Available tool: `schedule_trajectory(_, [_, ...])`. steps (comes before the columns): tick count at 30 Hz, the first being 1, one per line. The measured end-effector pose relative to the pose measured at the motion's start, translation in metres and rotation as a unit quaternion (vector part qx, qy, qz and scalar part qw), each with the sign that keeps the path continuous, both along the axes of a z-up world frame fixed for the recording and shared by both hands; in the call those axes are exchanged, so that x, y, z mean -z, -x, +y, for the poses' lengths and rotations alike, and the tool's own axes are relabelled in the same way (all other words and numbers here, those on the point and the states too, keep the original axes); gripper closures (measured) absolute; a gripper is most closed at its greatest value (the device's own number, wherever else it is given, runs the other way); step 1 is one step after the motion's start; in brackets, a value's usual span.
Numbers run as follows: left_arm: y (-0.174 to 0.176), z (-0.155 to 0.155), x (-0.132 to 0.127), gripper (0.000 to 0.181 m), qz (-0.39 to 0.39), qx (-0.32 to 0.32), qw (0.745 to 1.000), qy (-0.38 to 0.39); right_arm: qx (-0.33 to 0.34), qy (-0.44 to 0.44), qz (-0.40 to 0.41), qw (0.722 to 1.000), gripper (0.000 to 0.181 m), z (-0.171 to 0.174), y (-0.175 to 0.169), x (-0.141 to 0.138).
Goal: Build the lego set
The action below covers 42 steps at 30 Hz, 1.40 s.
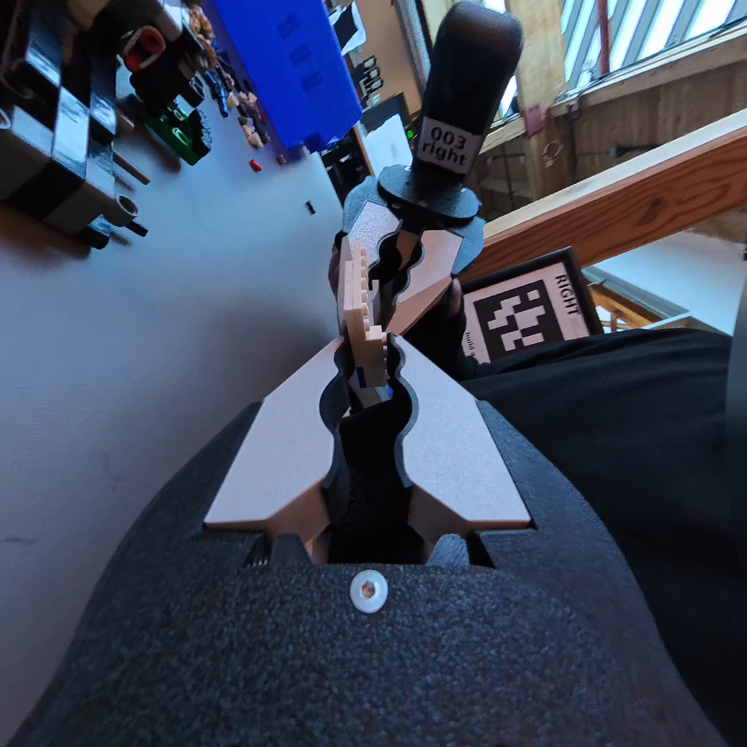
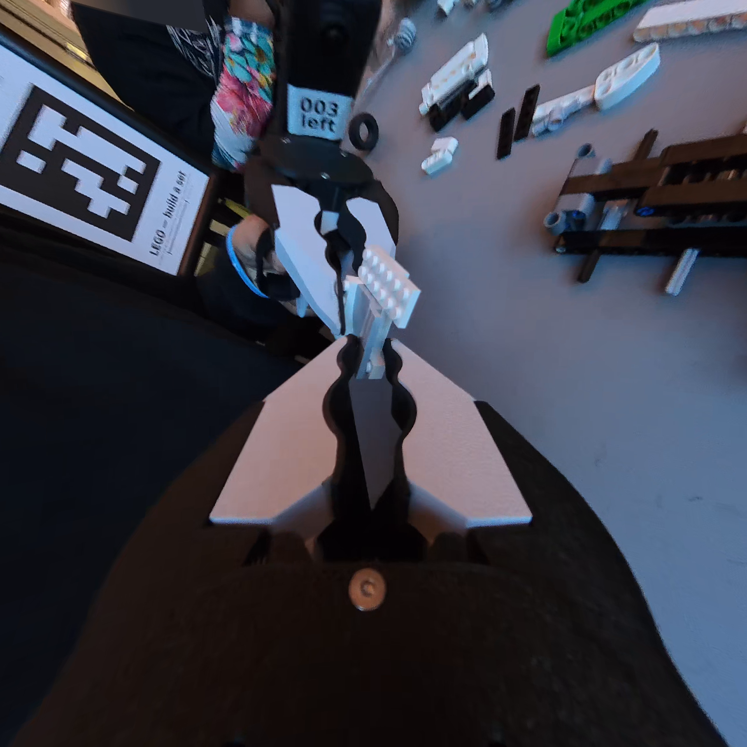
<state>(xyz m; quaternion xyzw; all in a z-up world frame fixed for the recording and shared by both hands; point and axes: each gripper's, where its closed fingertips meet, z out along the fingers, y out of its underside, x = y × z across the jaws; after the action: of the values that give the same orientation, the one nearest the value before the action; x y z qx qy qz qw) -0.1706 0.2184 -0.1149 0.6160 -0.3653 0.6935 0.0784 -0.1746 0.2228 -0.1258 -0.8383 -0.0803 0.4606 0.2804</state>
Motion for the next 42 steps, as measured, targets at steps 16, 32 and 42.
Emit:
schedule_trajectory(16, [-0.004,0.004,-0.011,0.168,-0.047,-0.052,0.998,-0.006,0.058,-0.057,0.038,0.996,0.169,0.003,-0.001,-0.010])
schedule_trajectory(32, [0.004,-0.013,-0.032,0.167,-0.114,-0.026,0.977,-0.178,0.016,-0.221,0.002,0.975,0.165,0.001,0.005,-0.045])
schedule_trajectory(42, [-0.005,-0.002,-0.029,0.167,-0.092,-0.049,0.978,-0.179,0.065,-0.167,0.060,0.982,0.170,0.010,-0.002,-0.040])
